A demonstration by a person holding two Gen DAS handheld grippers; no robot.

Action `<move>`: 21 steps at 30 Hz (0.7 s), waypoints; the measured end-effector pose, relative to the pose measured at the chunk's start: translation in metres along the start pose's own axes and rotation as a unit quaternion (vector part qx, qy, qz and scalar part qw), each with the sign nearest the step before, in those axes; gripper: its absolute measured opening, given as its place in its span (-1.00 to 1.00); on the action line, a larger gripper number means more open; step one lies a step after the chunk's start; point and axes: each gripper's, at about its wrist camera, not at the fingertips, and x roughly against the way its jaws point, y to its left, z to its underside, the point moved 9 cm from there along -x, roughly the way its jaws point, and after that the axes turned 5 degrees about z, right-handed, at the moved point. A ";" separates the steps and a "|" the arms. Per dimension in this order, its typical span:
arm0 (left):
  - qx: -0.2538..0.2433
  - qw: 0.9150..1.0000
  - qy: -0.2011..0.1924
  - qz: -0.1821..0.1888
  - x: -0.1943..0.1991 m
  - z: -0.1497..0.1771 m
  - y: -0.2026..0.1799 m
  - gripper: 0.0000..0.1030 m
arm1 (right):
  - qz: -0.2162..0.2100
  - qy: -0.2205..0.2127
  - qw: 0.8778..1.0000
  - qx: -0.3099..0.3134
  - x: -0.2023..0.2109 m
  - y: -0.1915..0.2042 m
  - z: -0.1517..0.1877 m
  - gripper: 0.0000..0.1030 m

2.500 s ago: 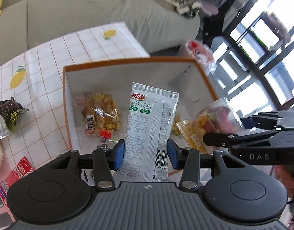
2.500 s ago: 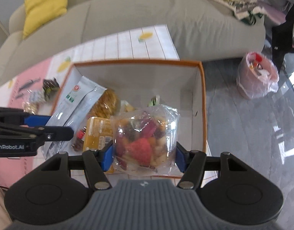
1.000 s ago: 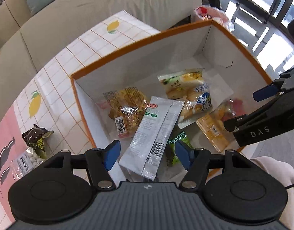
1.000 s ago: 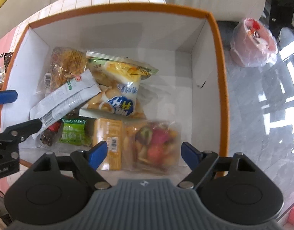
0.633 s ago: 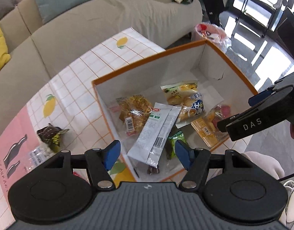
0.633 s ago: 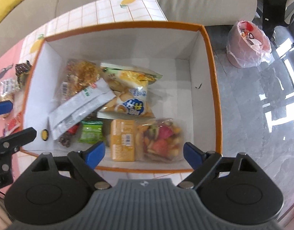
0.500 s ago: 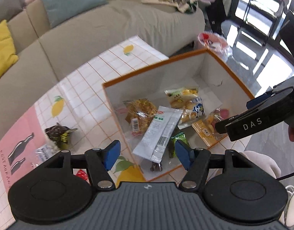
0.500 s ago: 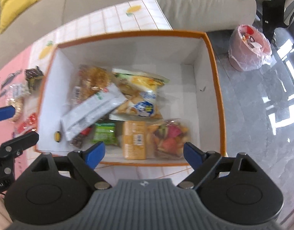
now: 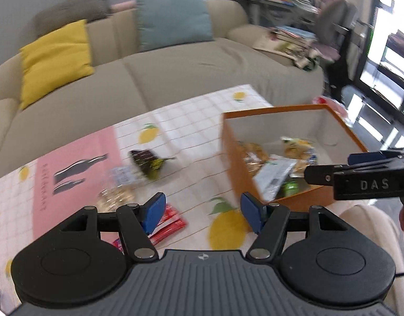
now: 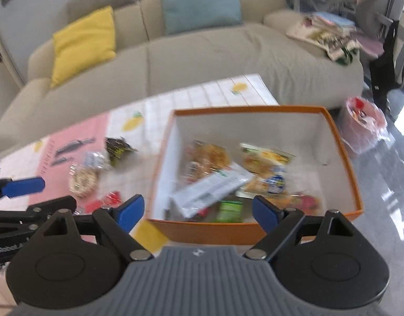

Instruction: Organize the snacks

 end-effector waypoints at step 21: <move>0.089 0.996 0.020 -0.009 0.011 0.103 0.104 0.48 | -0.046 -0.044 0.992 0.111 -0.021 0.139 0.080 0.16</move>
